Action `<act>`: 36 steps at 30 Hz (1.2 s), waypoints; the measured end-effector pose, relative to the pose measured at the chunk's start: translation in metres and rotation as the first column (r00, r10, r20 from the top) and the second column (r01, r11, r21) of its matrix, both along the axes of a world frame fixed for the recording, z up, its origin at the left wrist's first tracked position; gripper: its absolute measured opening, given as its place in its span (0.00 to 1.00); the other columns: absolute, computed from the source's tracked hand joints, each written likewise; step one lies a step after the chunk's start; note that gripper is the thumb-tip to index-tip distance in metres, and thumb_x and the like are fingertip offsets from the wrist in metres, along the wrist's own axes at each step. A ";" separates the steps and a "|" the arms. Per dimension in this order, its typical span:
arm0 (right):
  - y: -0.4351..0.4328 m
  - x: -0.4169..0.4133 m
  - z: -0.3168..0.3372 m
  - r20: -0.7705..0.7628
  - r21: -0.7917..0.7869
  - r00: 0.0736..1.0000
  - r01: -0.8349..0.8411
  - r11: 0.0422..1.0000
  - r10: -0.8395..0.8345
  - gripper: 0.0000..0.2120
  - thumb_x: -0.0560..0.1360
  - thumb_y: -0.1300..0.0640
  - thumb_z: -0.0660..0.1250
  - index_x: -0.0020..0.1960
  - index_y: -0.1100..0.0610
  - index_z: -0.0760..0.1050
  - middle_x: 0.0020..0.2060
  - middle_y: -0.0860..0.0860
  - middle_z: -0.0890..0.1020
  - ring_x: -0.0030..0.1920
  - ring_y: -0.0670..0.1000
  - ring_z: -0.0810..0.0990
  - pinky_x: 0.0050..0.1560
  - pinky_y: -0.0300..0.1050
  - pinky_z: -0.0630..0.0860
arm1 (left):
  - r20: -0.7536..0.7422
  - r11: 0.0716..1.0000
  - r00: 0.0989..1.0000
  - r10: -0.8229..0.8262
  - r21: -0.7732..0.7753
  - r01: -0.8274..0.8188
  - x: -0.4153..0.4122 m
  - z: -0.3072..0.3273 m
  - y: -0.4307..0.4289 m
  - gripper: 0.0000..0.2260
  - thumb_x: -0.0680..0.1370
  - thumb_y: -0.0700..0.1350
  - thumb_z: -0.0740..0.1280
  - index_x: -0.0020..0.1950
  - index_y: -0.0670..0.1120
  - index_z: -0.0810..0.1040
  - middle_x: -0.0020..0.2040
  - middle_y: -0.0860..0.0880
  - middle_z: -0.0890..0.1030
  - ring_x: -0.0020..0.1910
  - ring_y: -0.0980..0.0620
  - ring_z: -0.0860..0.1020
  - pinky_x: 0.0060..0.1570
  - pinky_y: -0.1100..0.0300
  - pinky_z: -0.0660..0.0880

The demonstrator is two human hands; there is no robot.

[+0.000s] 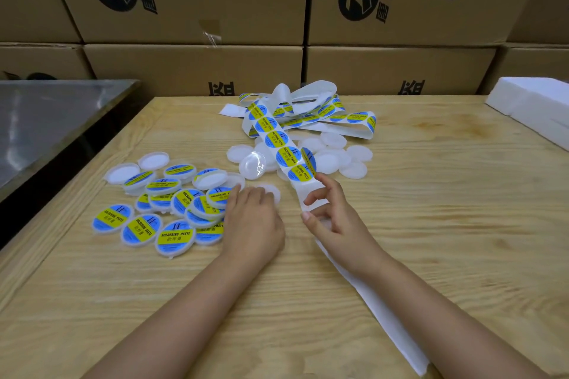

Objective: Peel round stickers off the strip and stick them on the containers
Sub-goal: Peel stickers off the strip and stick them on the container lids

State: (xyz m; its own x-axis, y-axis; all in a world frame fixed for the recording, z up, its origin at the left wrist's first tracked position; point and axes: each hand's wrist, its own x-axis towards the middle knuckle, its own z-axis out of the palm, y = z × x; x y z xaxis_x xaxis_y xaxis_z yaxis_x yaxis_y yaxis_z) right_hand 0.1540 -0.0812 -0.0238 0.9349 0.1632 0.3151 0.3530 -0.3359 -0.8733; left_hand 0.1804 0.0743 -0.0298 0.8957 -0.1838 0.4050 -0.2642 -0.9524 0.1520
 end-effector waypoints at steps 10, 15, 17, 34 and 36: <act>-0.002 0.002 -0.002 0.040 -0.040 0.999 0.017 0.999 -0.015 0.31 0.76 0.60 0.66 0.65 0.35 0.53 0.52 0.45 0.74 0.45 0.42 0.79 0.46 0.35 0.74 | -0.020 0.930 0.985 -0.173 -0.332 0.157 0.002 -0.002 -0.001 0.16 0.72 0.51 0.70 0.58 0.49 0.74 0.56 0.51 0.77 0.56 0.50 0.73 0.53 0.60 0.64; -0.002 0.006 -0.004 0.069 -0.054 0.996 0.065 0.996 -0.061 0.34 0.75 0.59 0.66 0.66 0.35 0.49 0.53 0.43 0.73 0.45 0.39 0.79 0.46 0.29 0.72 | 0.016 0.778 0.982 -0.187 -0.609 0.157 0.000 0.003 -0.001 0.28 0.66 0.50 0.77 0.63 0.47 0.74 0.56 0.51 0.68 0.56 0.55 0.73 0.51 0.69 0.66; -0.002 0.006 -0.005 0.073 -0.034 0.995 0.076 0.997 -0.073 0.32 0.76 0.58 0.65 0.65 0.34 0.49 0.52 0.42 0.74 0.44 0.39 0.79 0.46 0.30 0.72 | 0.003 0.703 0.983 -0.186 -0.698 0.135 -0.001 0.006 -0.002 0.29 0.65 0.50 0.78 0.64 0.50 0.74 0.56 0.54 0.66 0.55 0.56 0.74 0.53 0.65 0.72; -0.005 0.012 -0.005 0.039 0.275 0.993 0.095 0.957 -0.109 0.28 0.77 0.68 0.62 0.64 0.40 0.59 0.32 0.48 0.77 0.38 0.50 0.76 0.43 0.48 0.72 | -0.119 0.353 0.821 -0.558 -0.929 0.106 -0.009 0.017 -0.006 0.17 0.75 0.32 0.66 0.57 0.53 0.75 0.47 0.40 0.78 0.38 0.42 0.79 0.46 0.44 0.77; -0.005 0.012 -0.003 0.035 0.292 0.991 0.112 0.950 -0.127 0.26 0.77 0.68 0.61 0.64 0.42 0.60 0.33 0.51 0.78 0.38 0.49 0.76 0.43 0.46 0.72 | -0.125 0.331 0.799 -0.589 -0.939 0.096 -0.009 0.017 -0.005 0.17 0.76 0.32 0.64 0.58 0.52 0.75 0.43 0.41 0.78 0.34 0.46 0.80 0.42 0.50 0.79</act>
